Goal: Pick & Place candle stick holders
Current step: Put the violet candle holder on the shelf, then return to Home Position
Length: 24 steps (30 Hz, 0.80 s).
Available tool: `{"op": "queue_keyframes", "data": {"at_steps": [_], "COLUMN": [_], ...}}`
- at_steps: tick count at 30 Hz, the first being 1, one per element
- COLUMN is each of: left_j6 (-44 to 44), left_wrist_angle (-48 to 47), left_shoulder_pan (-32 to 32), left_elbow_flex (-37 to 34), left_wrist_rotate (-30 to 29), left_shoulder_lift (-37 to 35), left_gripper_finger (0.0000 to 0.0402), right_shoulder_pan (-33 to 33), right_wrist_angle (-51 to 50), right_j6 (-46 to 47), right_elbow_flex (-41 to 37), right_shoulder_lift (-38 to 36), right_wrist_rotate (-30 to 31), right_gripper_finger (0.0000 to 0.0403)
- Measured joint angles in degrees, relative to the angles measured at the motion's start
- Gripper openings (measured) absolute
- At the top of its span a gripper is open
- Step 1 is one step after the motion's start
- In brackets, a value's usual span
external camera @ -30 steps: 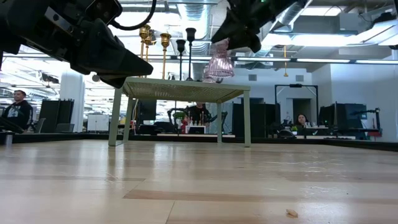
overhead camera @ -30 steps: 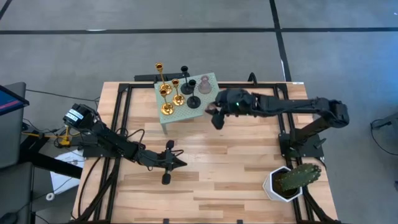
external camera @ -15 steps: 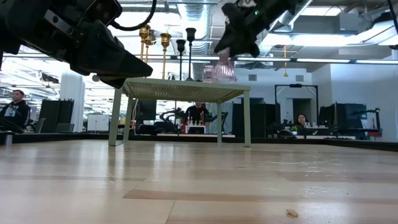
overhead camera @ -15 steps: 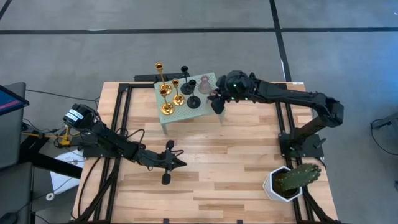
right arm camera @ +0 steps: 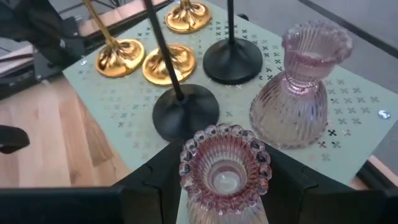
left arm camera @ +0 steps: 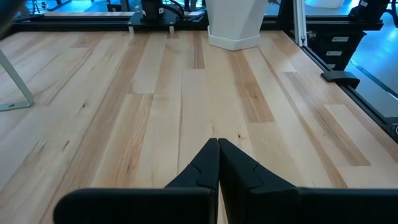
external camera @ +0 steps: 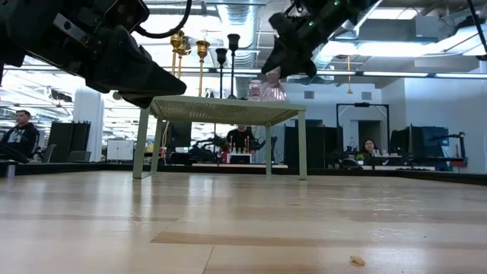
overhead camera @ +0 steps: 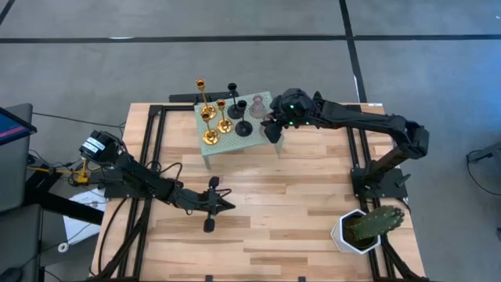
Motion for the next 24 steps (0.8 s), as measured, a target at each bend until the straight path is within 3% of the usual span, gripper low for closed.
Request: {"op": "queue_keyframes", "data": {"at_steps": [12,24], "left_j6": [-0.16,0.0], "left_wrist_angle": [-0.04,-0.15], "left_shoulder_pan": [-0.02,-0.02], "left_elbow_flex": [0.0,0.0], "left_wrist_rotate": [-0.02,-0.02], "left_shoulder_lift": [0.0,0.0], "left_gripper_finger": [0.0004,0.0004], "right_shoulder_pan": [0.04,0.22], "right_wrist_angle": [2.77,0.69], "right_j6": [-2.12,-3.61], "right_elbow_flex": [0.01,0.04], "right_shoulder_lift": [1.99,-7.17], "right_wrist_rotate": [-0.86,-0.89], "right_gripper_finger": [0.0199,0.0215]}}
